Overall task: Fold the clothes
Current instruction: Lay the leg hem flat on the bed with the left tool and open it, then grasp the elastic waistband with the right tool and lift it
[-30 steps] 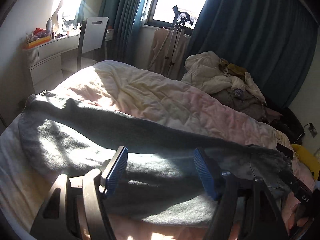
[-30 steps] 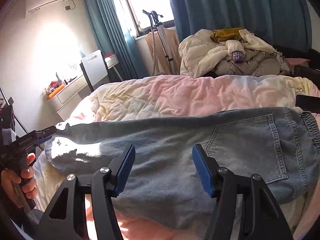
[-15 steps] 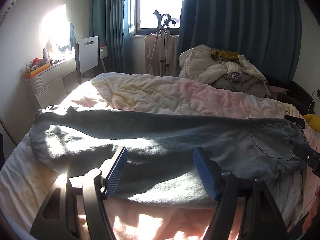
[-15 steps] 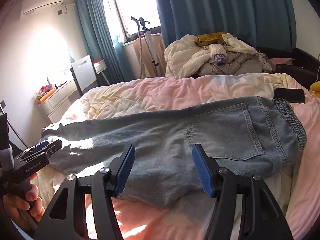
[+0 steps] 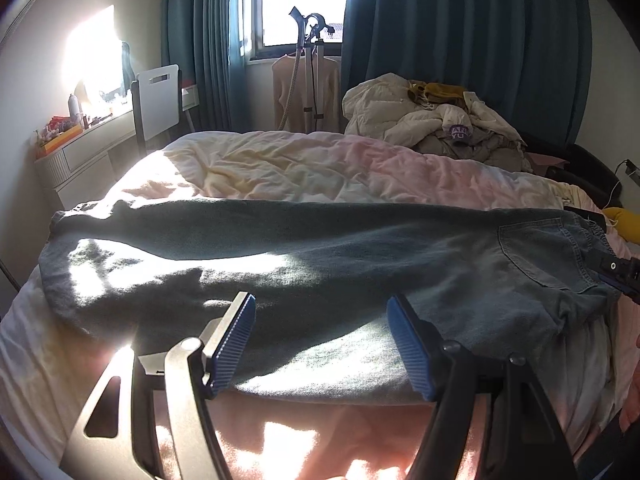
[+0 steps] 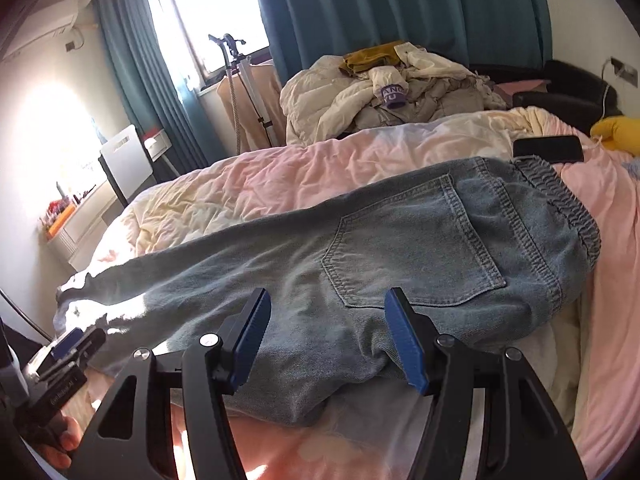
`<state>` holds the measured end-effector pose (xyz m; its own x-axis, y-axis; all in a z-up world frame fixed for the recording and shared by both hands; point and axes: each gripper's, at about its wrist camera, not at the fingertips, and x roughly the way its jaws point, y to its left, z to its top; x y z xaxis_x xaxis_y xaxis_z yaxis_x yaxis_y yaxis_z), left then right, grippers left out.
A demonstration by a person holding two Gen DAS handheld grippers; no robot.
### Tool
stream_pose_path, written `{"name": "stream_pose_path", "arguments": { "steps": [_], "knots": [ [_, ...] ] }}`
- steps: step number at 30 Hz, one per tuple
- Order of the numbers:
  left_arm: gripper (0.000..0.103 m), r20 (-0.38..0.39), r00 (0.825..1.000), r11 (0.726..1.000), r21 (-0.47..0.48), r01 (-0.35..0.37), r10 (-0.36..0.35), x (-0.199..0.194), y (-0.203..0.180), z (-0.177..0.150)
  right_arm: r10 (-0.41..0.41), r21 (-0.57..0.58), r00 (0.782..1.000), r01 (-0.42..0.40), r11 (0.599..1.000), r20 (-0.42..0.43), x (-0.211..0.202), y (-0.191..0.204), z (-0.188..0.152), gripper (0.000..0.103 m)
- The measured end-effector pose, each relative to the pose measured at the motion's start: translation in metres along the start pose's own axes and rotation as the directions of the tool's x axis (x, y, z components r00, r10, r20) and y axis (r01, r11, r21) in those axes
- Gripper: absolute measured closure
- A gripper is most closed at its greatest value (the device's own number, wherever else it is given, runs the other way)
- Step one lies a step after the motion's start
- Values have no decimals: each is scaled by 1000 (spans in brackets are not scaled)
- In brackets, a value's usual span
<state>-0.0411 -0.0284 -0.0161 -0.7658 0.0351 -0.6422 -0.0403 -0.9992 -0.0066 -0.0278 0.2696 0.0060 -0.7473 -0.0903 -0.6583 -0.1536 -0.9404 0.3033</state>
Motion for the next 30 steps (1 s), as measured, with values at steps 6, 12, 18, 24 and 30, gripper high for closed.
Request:
{"name": "stream_pose_path", "arguments": {
  "steps": [6, 12, 18, 24, 30],
  "knots": [
    [33, -7, 1000, 1000, 0, 11, -11, 2, -1, -1, -20, 240, 1000, 17, 971, 10, -13, -54, 21, 43],
    [33, -13, 999, 999, 9, 40, -40, 4, -4, -2, -32, 382, 999, 34, 923, -12, -28, -108, 38, 19],
    [33, -37, 998, 998, -12, 57, -57, 7, -2, -3, 55, 521, 993, 9, 853, -108, -12, -156, 27, 19],
    [33, -71, 995, 997, -46, 61, -64, 15, 3, -6, 75, 712, 992, 23, 702, -106, 14, -198, 4, 19],
    [33, -95, 992, 996, -57, 74, -79, 28, 2, -5, -8, 775, 998, 51, 630, -59, 30, -228, 6, 24]
  ]
}}
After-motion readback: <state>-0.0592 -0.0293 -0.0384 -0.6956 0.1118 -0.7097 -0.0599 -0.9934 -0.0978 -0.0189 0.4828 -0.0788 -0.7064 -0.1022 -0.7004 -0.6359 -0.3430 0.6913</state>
